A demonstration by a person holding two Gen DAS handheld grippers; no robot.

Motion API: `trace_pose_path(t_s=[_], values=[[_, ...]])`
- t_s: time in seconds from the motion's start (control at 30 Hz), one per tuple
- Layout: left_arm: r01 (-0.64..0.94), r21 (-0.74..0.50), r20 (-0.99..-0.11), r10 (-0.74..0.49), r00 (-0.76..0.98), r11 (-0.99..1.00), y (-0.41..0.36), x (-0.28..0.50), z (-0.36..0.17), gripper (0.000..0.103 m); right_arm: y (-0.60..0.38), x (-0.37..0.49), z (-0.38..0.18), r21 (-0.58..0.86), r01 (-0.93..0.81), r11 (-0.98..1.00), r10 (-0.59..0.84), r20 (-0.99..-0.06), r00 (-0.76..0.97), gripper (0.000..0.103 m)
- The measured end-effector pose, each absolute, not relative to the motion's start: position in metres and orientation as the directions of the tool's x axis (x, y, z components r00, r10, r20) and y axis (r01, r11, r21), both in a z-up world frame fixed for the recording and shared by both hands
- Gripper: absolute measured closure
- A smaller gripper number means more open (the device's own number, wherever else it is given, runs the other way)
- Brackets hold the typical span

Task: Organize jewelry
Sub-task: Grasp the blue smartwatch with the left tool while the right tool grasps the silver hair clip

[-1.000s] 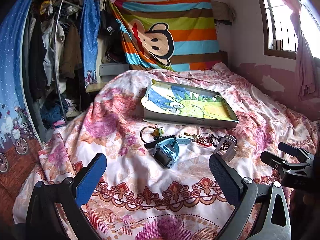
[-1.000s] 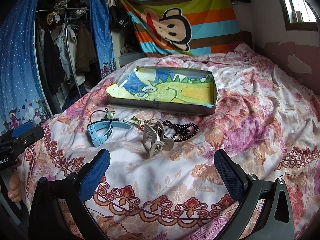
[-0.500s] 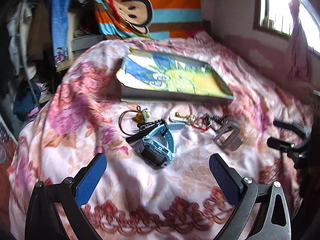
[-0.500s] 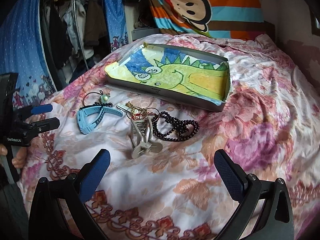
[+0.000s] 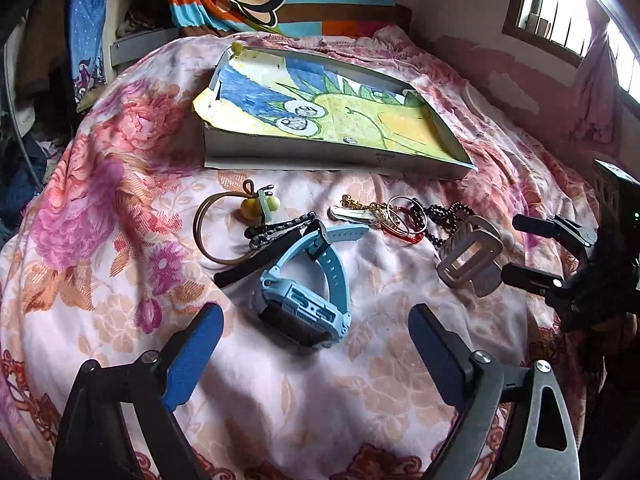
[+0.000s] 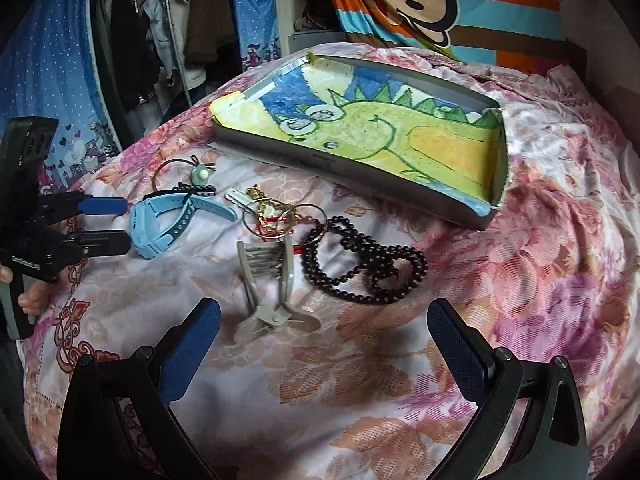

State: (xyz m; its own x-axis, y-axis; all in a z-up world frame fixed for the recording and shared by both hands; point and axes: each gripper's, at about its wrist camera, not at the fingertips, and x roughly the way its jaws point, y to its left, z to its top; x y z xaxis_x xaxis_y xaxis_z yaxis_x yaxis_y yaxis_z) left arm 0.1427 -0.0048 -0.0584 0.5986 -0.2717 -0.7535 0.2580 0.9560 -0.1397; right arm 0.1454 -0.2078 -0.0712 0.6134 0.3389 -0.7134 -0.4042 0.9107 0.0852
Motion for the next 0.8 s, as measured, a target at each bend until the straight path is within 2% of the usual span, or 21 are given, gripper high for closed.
trace_pose_path(t_s=[0.1, 0.23, 0.37, 0.4, 0.47, 0.53, 0.8], values=[[0.275, -0.127, -0.757, -0.272, 0.594, 0.953, -0.009, 0.147, -0.060, 0.020, -0.197, 0.147, -0.073, 0.089, -0.443, 0.892, 0.368, -0.713, 0.597, 0.008], [0.286, -0.131, -0.770, -0.279, 0.574, 0.949, -0.011, 0.153, -0.065, 0.027, -0.187, 0.154, -0.079, 0.097, -0.484, 0.870, 0.394, -0.728, 0.562, 0.025], [0.275, -0.133, -0.777, -0.273, 0.567, 0.952, -0.010, 0.157, -0.069, 0.029, -0.183, 0.158, -0.085, 0.122, -0.505, 0.855, 0.416, -0.743, 0.524, 0.043], [0.273, -0.134, -0.778, -0.272, 0.566, 0.953, -0.009, 0.158, -0.070, 0.030, -0.183, 0.158, -0.087, 0.126, -0.504, 0.854, 0.417, -0.745, 0.520, 0.045], [0.261, -0.126, -0.789, -0.256, 0.559, 0.957, -0.009, 0.159, -0.073, 0.034, -0.184, 0.158, -0.089, 0.132, -0.502, 0.855, 0.417, -0.750, 0.514, 0.051], [0.248, -0.108, -0.805, -0.231, 0.546, 0.963, -0.010, 0.161, -0.078, 0.043, -0.184, 0.159, -0.092, 0.137, -0.497, 0.857, 0.415, -0.756, 0.507, 0.056], [0.239, -0.098, -0.806, -0.218, 0.550, 0.966, -0.011, 0.158, -0.082, 0.047, -0.182, 0.156, -0.096, 0.123, -0.496, 0.860, 0.407, -0.752, 0.518, 0.058]])
